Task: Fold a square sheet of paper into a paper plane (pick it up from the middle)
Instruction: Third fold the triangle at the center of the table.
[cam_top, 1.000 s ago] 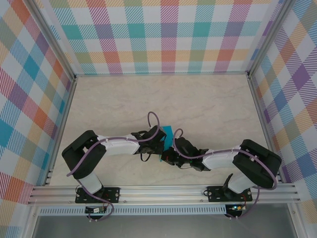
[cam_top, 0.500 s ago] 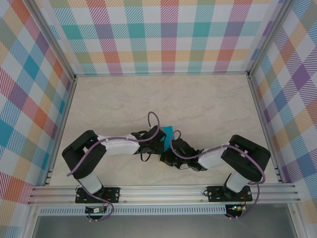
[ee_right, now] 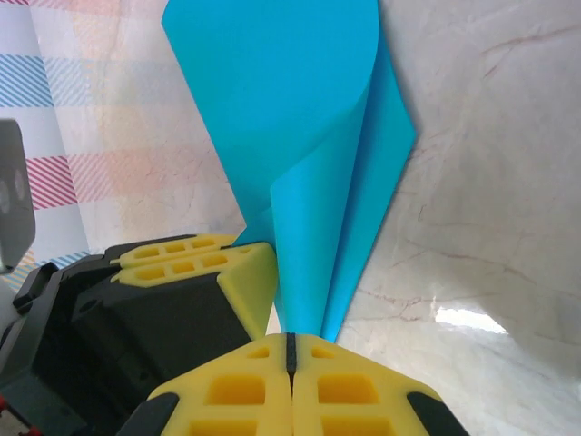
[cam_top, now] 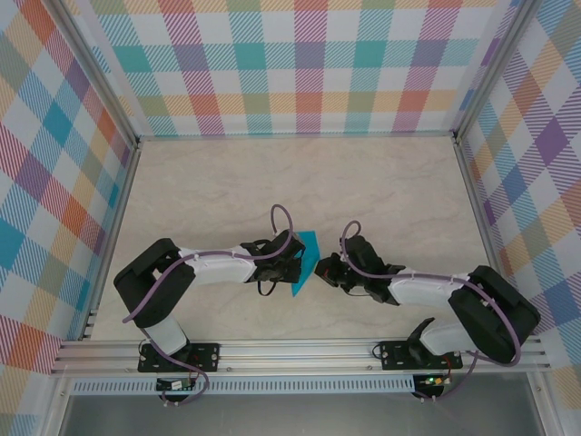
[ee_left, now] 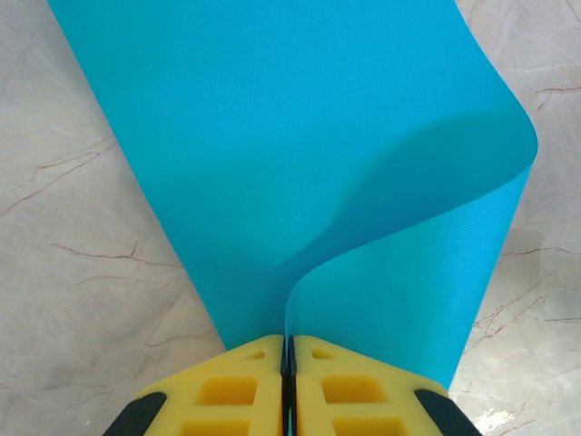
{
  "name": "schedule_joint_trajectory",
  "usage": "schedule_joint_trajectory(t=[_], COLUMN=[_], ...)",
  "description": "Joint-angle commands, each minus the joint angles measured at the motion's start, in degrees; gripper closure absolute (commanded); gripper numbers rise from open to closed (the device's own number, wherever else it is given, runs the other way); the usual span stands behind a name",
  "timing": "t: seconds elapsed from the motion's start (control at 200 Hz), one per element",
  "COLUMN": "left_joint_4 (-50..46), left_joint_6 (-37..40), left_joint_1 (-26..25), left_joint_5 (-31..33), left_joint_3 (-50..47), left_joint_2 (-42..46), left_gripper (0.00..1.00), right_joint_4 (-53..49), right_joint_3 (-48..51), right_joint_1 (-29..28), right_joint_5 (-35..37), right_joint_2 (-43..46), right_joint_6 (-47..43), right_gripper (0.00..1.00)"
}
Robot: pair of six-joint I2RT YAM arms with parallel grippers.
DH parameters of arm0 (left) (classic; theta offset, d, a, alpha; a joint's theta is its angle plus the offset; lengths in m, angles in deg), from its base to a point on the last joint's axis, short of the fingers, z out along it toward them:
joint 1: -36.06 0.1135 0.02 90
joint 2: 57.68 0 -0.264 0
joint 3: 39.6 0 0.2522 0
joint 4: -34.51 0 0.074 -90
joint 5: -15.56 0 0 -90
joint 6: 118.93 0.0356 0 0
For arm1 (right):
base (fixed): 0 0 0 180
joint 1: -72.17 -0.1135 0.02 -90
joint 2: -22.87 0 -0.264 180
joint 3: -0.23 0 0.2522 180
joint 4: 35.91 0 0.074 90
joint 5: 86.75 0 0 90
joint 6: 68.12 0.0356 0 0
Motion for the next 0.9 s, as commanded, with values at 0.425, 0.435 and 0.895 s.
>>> schedule_joint_trajectory(t=[0.425, 0.435, 0.895], left_joint_4=[-3.9, -3.9, -4.7], left_joint_6=[1.8, 1.8, 2.4], left_joint_1=[0.0, 0.0, 0.0], left_joint_5=[-2.1, -2.1, -1.9], left_joint_3=[1.3, 1.2, 2.3], left_joint_2=[-2.3, -2.3, -2.4], left_gripper=[0.90, 0.90, 0.90], right_joint_4=[-29.5, -29.8, -42.8], right_joint_3=[-23.6, -24.0, -40.1], right_joint_1=[9.2, 9.4, 9.8], right_joint_5=[-2.9, -3.1, -5.4], right_joint_2=[-13.9, -14.2, -29.1], right_joint_6=[-19.0, -19.4, -33.7], right_gripper=[0.94, 0.94, 0.92])
